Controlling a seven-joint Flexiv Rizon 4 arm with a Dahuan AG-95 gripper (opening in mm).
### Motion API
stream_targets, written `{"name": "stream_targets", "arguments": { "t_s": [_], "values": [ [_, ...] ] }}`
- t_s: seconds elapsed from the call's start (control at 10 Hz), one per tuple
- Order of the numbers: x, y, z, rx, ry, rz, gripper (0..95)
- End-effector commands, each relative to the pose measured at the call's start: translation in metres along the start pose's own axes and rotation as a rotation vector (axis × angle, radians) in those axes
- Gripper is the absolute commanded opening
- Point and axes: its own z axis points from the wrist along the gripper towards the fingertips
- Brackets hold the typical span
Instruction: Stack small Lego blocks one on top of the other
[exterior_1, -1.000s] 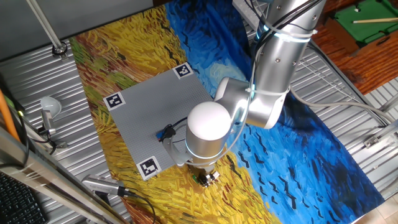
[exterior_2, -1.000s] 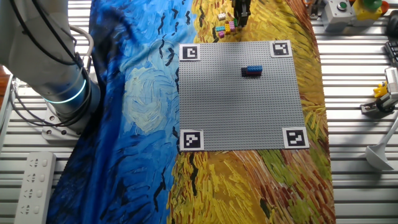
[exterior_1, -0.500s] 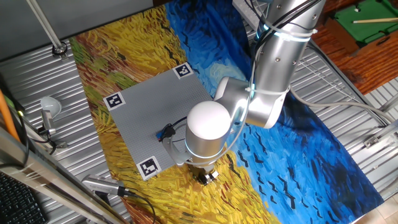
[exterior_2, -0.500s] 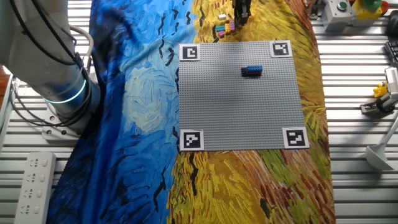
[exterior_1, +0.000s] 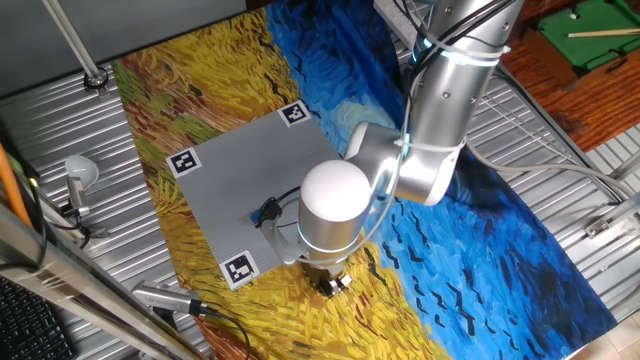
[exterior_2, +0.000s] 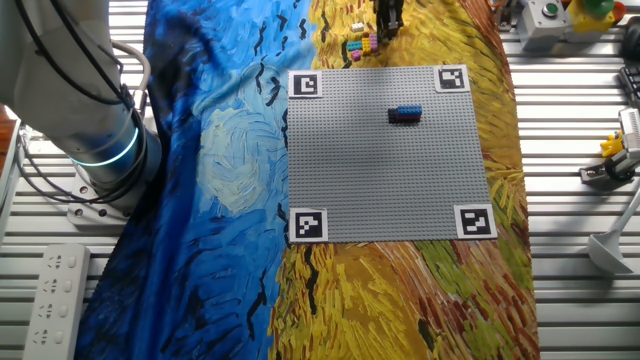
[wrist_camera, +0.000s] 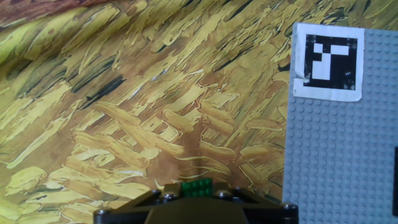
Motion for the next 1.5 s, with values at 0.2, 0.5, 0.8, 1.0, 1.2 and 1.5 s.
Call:
{"name": "stream_targets", "arguments": {
  "t_s": [0.2,0.5,0.8,1.0,1.2,1.5],
  "values": [
    [-0.0004,0.0010,-0.0013,-0.017,0.000,0.001,38.0],
    [-0.0004,0.0010,-0.0013,-0.031,-0.003,0.003,38.0],
    [0.0002,0.0016,-0.0036,-0.065,-0.006,0.016,38.0],
    [0.0004,0.0016,-0.0033,-0.072,-0.005,0.023,38.0],
    [0.0006,0.0015,-0.0029,-0.086,-0.007,0.030,38.0],
    [0.0005,0.0015,-0.0022,-0.105,-0.013,0.035,38.0]
  ]
}}
